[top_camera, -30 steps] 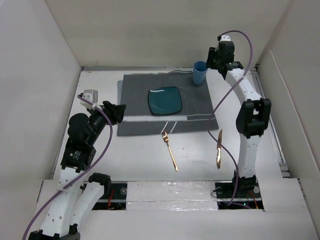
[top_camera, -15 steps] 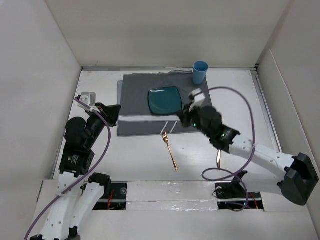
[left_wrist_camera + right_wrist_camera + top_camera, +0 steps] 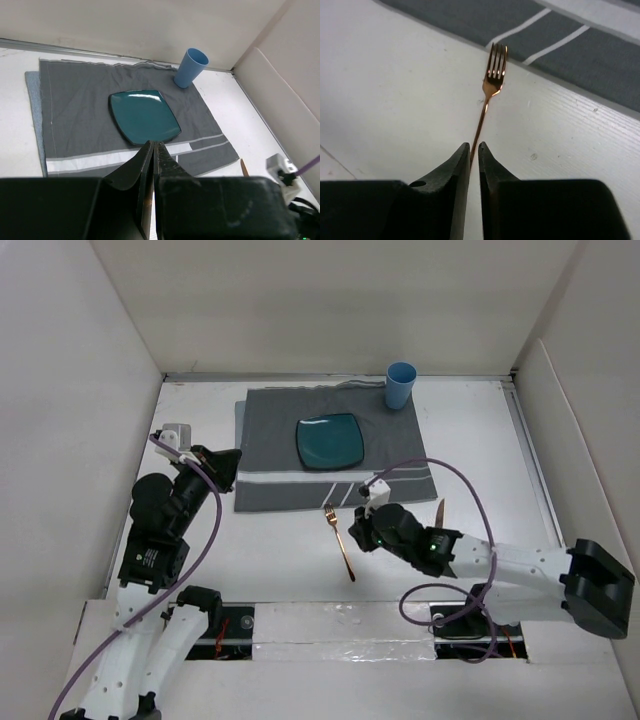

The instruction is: Set the dinner table for one person

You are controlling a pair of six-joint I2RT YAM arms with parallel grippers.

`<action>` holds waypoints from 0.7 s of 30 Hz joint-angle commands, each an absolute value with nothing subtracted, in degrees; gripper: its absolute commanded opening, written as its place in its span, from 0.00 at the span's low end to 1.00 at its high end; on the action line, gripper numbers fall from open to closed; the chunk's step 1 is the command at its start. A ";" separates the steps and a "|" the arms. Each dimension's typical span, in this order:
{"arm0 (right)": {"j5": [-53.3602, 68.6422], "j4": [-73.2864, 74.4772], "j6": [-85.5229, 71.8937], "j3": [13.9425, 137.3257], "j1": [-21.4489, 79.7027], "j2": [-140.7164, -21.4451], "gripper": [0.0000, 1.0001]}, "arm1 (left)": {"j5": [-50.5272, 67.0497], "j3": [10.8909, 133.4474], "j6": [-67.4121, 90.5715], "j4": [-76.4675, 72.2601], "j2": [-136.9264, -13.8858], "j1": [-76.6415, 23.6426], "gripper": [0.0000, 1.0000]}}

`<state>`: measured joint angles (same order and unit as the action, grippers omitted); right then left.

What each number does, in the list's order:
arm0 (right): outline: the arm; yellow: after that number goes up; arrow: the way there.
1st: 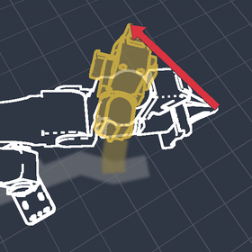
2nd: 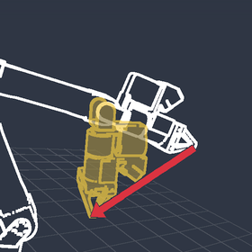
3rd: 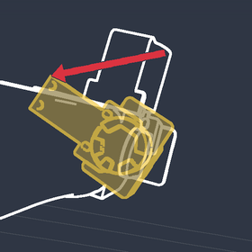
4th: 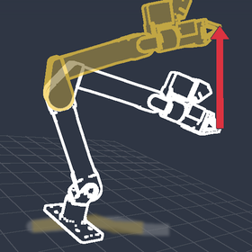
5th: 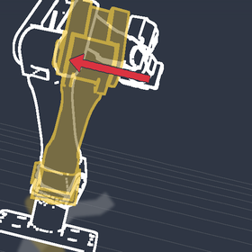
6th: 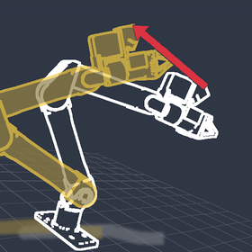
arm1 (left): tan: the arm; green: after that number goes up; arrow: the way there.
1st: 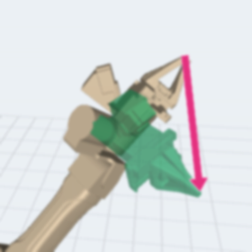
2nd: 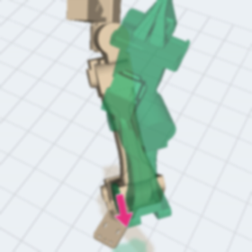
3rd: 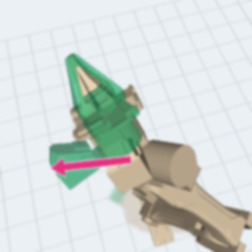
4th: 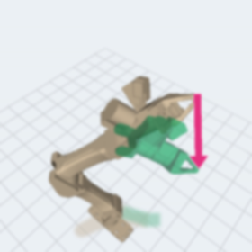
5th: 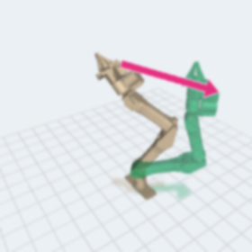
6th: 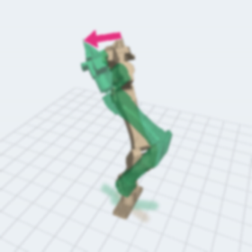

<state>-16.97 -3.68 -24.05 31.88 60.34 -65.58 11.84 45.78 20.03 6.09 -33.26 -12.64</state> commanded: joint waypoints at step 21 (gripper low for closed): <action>-22.94 4.48 -27.42 48.78 63.72 -95.89 0.17 | 12.83 47.64 20.48 4.22 -32.96 -12.39 0.01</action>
<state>-22.31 4.64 -26.06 47.42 63.77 -94.54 11.99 45.78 20.23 6.42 -33.56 -12.64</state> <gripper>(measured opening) 0.179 0.011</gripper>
